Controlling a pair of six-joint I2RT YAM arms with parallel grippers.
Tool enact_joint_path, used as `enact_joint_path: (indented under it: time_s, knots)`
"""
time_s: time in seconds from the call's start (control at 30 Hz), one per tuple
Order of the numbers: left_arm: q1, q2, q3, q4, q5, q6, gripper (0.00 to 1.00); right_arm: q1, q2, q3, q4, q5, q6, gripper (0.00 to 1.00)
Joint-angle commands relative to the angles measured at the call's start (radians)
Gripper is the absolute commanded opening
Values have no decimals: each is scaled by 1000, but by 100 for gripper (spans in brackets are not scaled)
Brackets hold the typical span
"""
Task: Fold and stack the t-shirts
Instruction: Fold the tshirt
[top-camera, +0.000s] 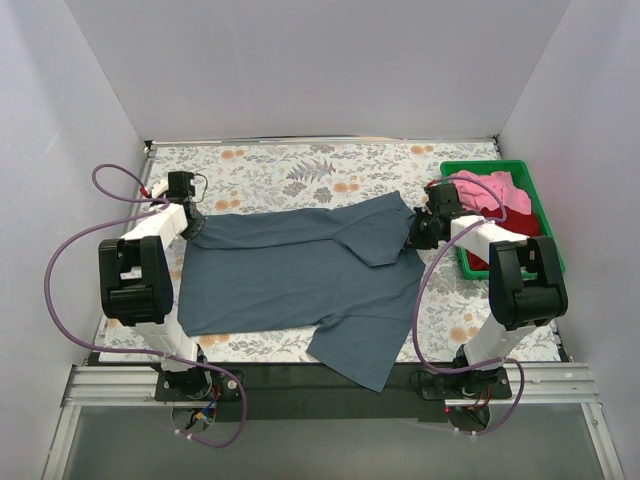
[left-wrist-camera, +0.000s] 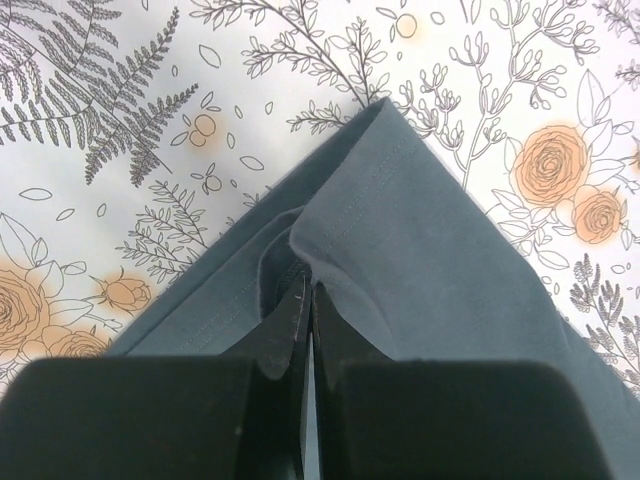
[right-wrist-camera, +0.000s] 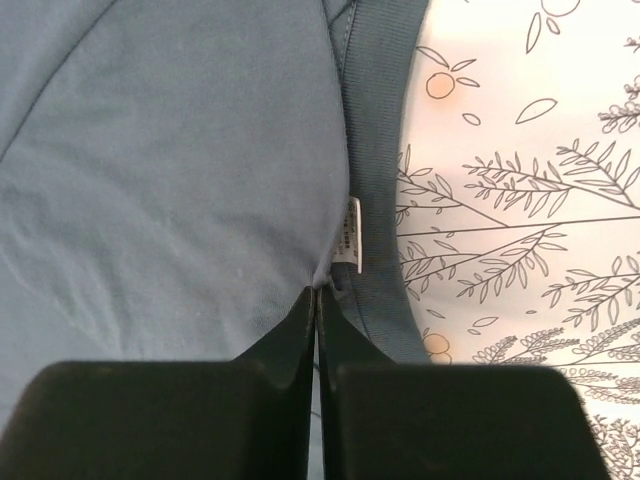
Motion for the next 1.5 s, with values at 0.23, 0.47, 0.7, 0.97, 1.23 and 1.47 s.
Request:
enact_joint_path:
  time_s: [0.23,0.47,0.7,0.97,1.23,1.47]
  knots:
    - [-5,31,140,-24,-87,29,0,0,-91,65,-96,-36,30,1]
    - [-3,76,205,-47,-110,37,0,0,-148,89,-195,-45,41,1]
    - [12,97,220,-58,-114,43,0,0,-180,60,-253,-100,61,1]
    - [15,88,186,-66,-96,37,0,0,-208,25,-267,-145,75,1]
    - [15,53,82,-75,-42,-9,0,0,-231,-23,-270,-130,72,1]
    - [15,36,74,-110,-38,-3,0,1,-257,17,-305,-101,52,1]
